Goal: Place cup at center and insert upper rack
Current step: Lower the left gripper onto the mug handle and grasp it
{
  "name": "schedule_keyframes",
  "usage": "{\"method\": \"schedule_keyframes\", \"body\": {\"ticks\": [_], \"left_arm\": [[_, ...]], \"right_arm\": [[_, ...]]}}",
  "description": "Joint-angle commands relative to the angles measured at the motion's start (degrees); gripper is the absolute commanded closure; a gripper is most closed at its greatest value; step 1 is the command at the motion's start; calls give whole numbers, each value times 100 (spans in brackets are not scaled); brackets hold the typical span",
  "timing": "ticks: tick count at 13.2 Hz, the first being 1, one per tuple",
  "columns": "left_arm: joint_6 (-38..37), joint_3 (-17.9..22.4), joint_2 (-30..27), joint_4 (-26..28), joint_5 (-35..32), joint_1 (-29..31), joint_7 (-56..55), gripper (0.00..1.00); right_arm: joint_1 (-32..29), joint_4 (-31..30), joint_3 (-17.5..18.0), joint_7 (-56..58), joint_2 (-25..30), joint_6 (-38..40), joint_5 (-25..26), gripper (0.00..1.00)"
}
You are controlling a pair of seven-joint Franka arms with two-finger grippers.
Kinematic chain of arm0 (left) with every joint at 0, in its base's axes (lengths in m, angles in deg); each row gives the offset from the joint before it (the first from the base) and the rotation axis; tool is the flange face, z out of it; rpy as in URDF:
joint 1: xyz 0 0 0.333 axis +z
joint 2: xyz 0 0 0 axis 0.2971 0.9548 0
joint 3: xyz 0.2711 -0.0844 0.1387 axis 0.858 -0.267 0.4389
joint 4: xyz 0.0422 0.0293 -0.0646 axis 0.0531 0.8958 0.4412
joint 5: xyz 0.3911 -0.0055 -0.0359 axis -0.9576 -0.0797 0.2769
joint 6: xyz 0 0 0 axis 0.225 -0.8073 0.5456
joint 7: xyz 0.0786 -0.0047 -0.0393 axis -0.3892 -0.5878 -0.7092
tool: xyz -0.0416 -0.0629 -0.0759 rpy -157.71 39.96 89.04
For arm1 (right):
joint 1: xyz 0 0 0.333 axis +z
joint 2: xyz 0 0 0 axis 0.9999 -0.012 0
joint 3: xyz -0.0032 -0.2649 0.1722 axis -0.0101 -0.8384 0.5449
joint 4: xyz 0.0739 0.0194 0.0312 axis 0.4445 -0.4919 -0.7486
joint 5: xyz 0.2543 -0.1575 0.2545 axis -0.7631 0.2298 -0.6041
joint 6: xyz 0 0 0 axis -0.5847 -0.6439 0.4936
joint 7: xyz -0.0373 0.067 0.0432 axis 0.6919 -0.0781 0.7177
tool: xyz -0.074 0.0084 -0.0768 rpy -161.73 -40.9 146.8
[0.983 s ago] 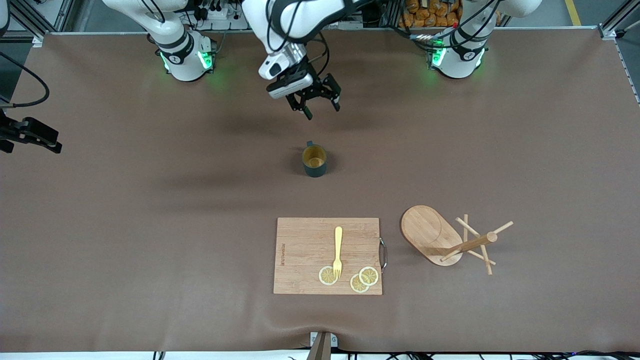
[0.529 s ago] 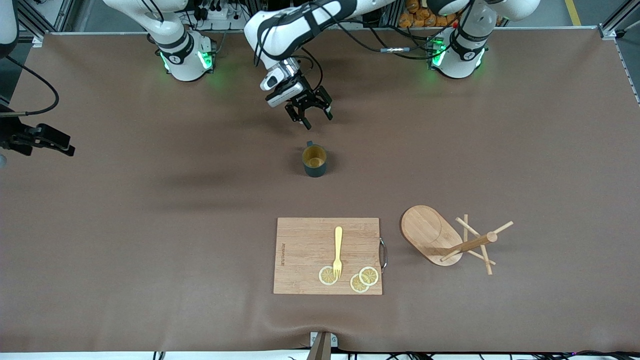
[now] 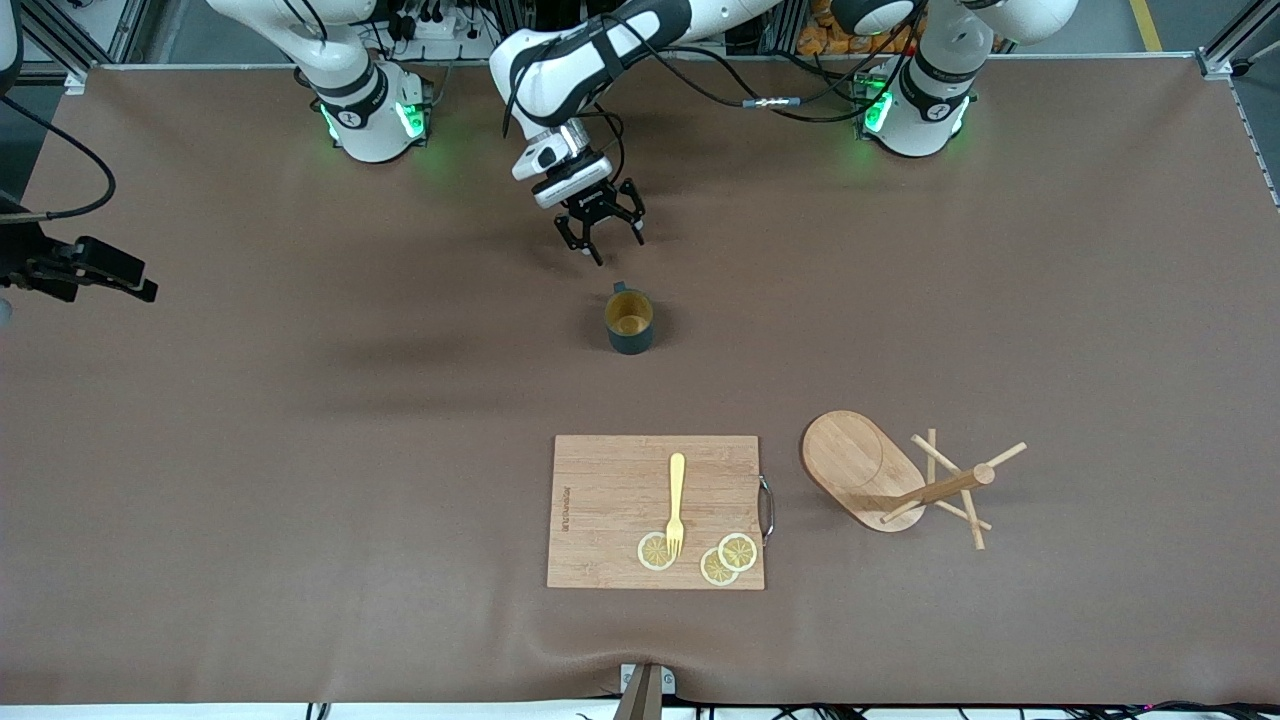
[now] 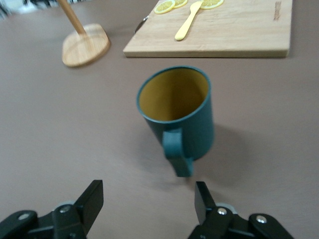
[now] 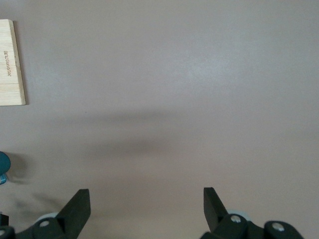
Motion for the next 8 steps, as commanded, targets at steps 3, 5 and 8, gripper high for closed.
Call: {"method": "schedule_keyframes", "body": {"ticks": [3, 5, 8], "left_arm": [[303, 145, 54, 40, -300, -31, -723, 28], [312, 234, 212, 40, -641, -57, -1056, 27], [312, 234, 371, 49, -941, -49, -1383, 27]], "right_arm": [[-119, -133, 150, 8, 276, 136, 332, 0], [-110, -133, 159, -18, 312, 189, 341, 0], [-110, -133, 159, -45, 312, 356, 280, 0]]}}
